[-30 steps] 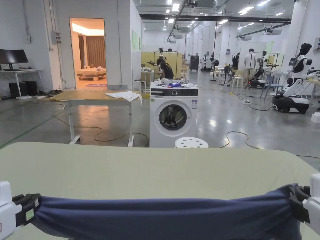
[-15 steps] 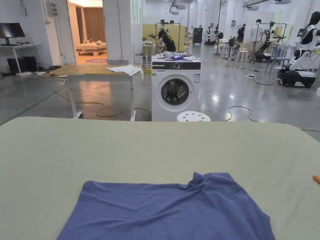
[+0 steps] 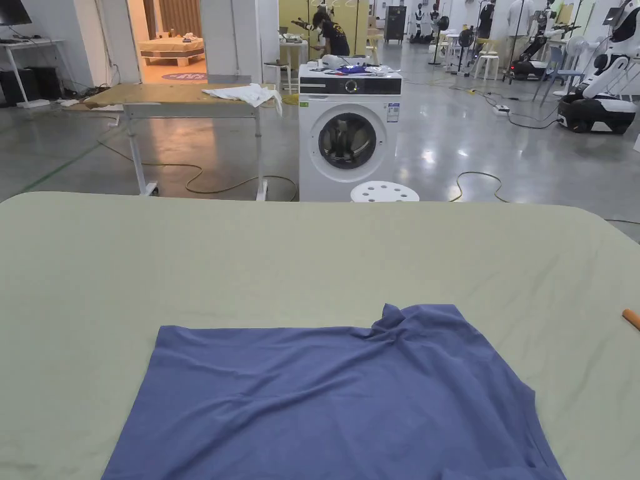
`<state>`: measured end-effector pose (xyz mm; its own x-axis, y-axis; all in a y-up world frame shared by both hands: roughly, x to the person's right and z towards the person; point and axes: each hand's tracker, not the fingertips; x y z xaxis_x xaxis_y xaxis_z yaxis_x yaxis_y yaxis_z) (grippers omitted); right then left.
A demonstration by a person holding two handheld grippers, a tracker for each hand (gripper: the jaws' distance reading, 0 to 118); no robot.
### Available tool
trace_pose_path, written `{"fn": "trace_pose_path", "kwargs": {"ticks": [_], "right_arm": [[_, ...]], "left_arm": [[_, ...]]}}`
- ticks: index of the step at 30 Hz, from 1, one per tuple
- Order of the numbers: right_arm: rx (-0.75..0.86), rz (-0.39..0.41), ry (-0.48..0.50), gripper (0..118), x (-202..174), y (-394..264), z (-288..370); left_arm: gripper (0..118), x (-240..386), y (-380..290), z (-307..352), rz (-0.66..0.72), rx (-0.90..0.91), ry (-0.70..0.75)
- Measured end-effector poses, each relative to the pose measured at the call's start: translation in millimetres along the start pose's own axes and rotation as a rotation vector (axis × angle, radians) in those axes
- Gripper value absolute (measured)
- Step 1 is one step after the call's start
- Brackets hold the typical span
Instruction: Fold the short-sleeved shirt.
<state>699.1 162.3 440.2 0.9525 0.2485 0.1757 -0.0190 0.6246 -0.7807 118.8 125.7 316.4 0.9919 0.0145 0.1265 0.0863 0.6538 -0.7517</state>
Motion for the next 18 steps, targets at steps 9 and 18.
{"fn": "trace_pose_path", "kwargs": {"ticks": [9, 18], "right_arm": [[0.275, -0.122, 0.114, 73, -10, 56, 23], [0.596, -0.19, 0.098, 70, -69, 109, 14]], "left_arm": [[55, 30, 48, 23, -0.046, 0.291, -0.018], [47, 90, 100, 30, -0.052, 0.549, 0.021]]}}
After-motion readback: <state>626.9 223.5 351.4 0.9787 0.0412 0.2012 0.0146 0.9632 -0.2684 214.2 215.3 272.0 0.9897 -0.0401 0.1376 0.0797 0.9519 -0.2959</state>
